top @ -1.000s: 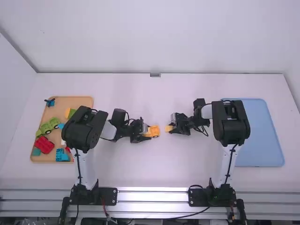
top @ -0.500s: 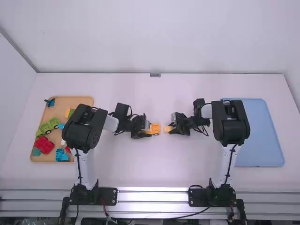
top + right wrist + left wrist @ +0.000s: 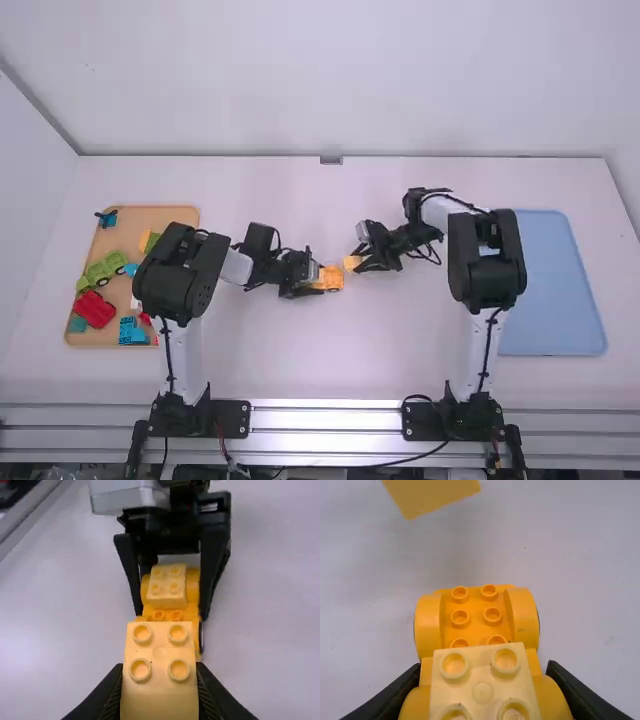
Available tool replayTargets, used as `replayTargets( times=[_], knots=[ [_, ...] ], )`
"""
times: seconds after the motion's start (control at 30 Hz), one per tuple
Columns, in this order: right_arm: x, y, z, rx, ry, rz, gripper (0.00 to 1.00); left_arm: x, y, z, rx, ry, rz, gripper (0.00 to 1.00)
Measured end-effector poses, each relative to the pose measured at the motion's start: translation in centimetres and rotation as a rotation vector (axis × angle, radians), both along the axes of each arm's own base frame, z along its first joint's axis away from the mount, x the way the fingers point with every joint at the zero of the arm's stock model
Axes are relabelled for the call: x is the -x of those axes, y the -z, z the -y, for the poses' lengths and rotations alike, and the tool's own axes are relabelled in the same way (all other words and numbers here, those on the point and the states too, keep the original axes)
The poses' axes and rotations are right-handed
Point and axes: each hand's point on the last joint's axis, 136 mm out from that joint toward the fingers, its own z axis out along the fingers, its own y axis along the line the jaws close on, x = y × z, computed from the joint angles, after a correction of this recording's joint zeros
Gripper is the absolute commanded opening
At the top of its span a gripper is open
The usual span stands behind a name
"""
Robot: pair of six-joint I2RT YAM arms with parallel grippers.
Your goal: Assemble lego blocks to make yellow taxi
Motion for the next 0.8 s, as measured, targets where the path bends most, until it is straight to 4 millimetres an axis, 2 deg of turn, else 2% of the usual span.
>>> replayTargets(
  times=[0.13, 0.23, 0.4, 0.57, 0.63, 0.8],
  knots=[
    [-0.8, -0.4, 0.0, -0.016, -0.01, 0.052, 0.19, 0.0, 0.0, 0.0, 0.0, 0.0, -0.001, 0.19],
    [-1.1, -0.4, 0.3, -0.018, 0.001, 0.057, 0.19, 0.0, 0.0, 0.0, 0.0, 0.0, 0.001, 0.16],
    [-2.2, -0.5, 0.6, 0.022, 0.031, 0.085, 0.17, -0.1, 0.0, 0.0, 0.001, 0.0, 0.003, 0.18],
    [-3.5, -2.3, -0.2, 0.095, 0.054, 0.217, 0.17, -0.1, 0.0, 0.0, 0.0, 0.0, 0.003, 0.17],
    [-3.5, -2.8, -0.8, 0.111, 0.058, 0.253, 0.16, 0.0, 0.0, 0.0, 0.0, 0.0, 0.002, 0.17],
    [-1.2, -2.8, -2.1, 0.145, 0.069, 0.272, 0.15, 0.0, 0.0, 0.0, 0.0, 0.0, 0.003, 0.18]
  ],
)
